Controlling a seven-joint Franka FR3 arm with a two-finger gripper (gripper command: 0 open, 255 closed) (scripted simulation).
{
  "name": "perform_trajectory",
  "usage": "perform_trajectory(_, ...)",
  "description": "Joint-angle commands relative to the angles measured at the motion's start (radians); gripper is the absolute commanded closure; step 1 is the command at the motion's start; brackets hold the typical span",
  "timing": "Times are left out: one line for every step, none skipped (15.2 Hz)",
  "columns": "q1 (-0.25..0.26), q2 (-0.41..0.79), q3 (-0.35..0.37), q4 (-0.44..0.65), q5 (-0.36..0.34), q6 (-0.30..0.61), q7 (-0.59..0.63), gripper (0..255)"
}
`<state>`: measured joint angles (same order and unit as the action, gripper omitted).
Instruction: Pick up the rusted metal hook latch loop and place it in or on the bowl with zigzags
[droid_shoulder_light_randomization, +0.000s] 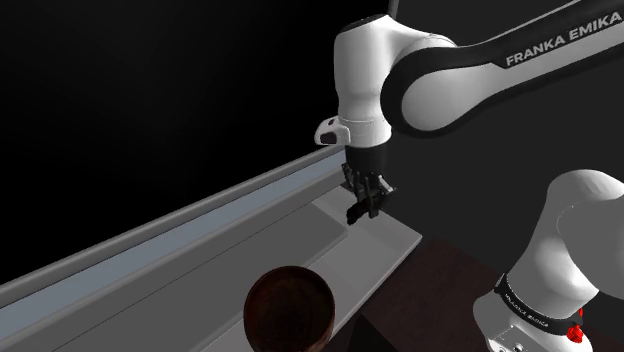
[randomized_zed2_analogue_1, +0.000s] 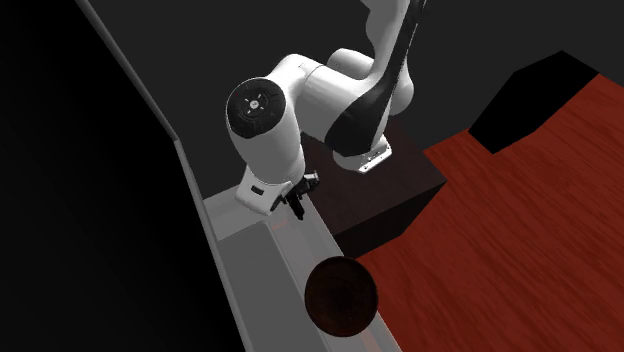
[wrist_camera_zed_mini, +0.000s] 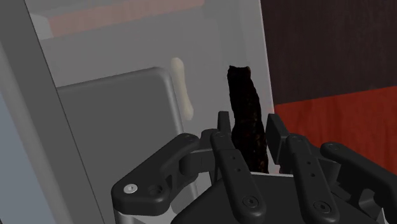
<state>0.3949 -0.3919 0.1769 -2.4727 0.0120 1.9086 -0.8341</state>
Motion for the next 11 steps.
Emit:
perform_trajectory(0.022,0.05,0.039,0.046,0.018,0.002,0.055,255)
perform_trajectory(0.03,0.071,0.056,0.068,0.023,0.002,0.078,255)
perform_trajectory(0.039,0.094,0.072,0.091,0.028,0.001,0.102,255)
perform_trajectory(0.047,0.117,0.087,0.114,0.031,-0.001,0.125,255)
perform_trajectory(0.055,0.14,0.103,0.139,0.034,-0.002,0.149,255)
perform_trajectory(0.063,0.165,0.118,0.165,0.035,-0.004,0.173,255)
perform_trajectory(0.07,0.19,0.132,0.192,0.035,-0.006,0.197,255)
perform_trajectory(0.078,0.216,0.146,0.22,0.034,-0.008,0.221,255)
perform_trajectory(0.085,0.243,0.16,0.249,0.031,-0.011,0.245,255)
perform_trajectory(0.093,0.27,0.174,0.279,0.028,-0.015,0.27,255)
perform_trajectory(0.101,0.299,0.186,0.31,0.023,-0.019,0.294,255)
